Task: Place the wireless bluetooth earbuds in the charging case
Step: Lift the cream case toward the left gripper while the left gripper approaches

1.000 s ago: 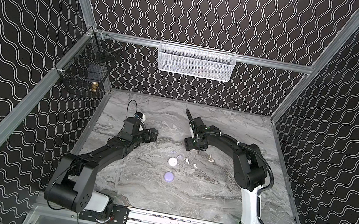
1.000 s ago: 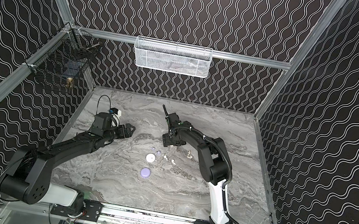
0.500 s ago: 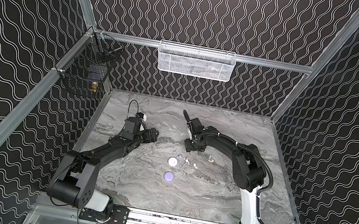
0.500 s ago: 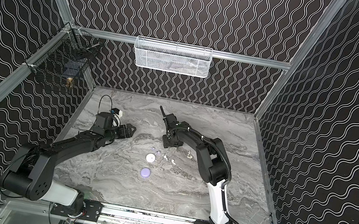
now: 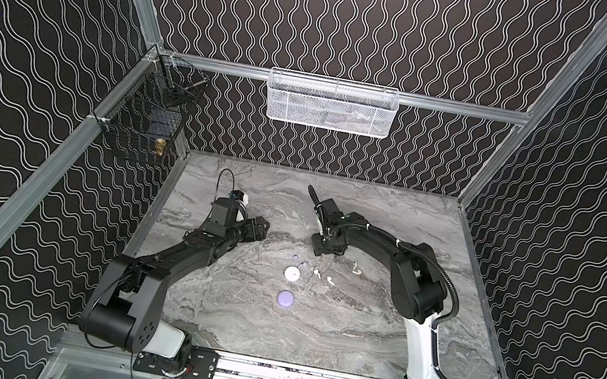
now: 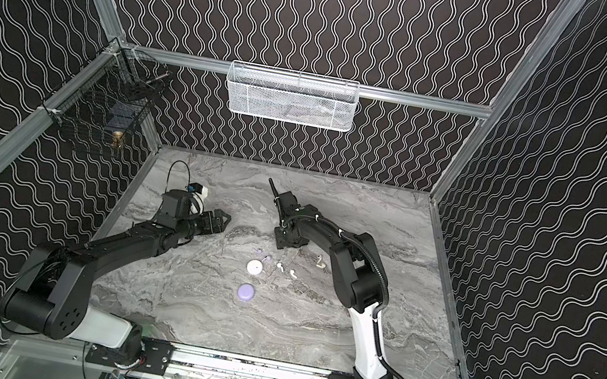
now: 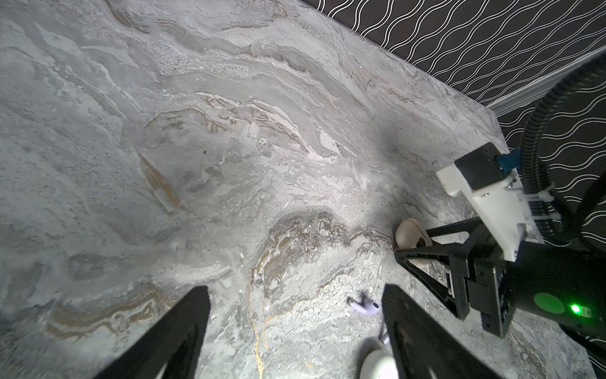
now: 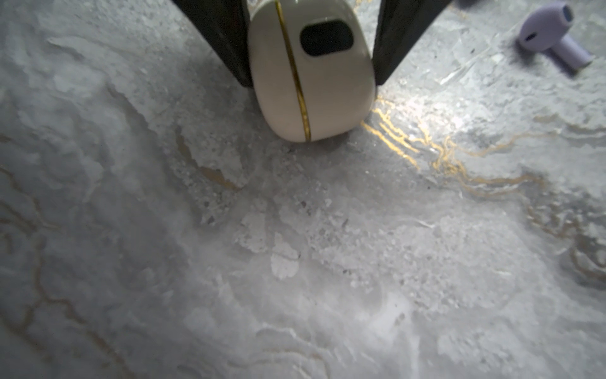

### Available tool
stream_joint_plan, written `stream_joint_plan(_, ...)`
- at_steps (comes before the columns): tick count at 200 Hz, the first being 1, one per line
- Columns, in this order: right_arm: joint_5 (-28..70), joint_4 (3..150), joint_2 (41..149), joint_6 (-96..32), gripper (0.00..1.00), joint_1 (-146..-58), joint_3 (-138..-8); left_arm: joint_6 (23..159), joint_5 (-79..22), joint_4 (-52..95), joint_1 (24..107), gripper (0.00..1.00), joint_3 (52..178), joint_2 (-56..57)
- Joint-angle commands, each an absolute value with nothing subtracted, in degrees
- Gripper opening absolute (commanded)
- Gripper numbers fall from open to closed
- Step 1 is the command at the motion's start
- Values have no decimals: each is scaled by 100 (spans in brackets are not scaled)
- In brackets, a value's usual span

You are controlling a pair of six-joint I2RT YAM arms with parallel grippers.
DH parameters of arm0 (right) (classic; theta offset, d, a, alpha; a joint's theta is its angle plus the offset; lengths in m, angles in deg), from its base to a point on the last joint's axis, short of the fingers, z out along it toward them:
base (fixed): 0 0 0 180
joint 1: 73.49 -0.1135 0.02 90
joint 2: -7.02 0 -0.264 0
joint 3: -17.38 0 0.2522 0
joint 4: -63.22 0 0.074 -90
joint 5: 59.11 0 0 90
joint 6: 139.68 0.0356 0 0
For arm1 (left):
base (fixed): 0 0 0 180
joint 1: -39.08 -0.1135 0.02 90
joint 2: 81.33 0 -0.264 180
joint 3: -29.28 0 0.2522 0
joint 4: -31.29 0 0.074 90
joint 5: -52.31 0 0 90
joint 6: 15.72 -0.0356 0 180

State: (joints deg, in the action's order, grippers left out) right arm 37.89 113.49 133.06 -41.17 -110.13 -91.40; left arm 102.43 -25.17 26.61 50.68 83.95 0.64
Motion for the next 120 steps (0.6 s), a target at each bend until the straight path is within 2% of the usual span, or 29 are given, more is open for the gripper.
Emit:
stream_joint_plan(1, 3927, 11586, 13394, -4150, 54, -11014, -9161, 10137, -2447, 2690, 5077, 86, 8421, 36)
stream_joint_plan(25, 3852, 11558, 13312, -4159, 43, -11021, -9129, 10149, -2447, 2766, 5069, 86, 8386, -3)
stream_joint_plan(65, 3988, 11170, 12877, -4318, 37, -11139, -8868, 10151, -2321, 2975, 5090, 84, 8244, -239)
stream_joint_plan(89, 4055, 10492, 12234, -4661, 26, -11351, -8460, 10030, -2408, 3183, 5185, 82, 7968, -976)
stream_joint_plan(120, 3956, 8887, 10824, -5329, 21, -11839, -7340, 9976, -2656, 3648, 5270, 79, 7306, -2377)
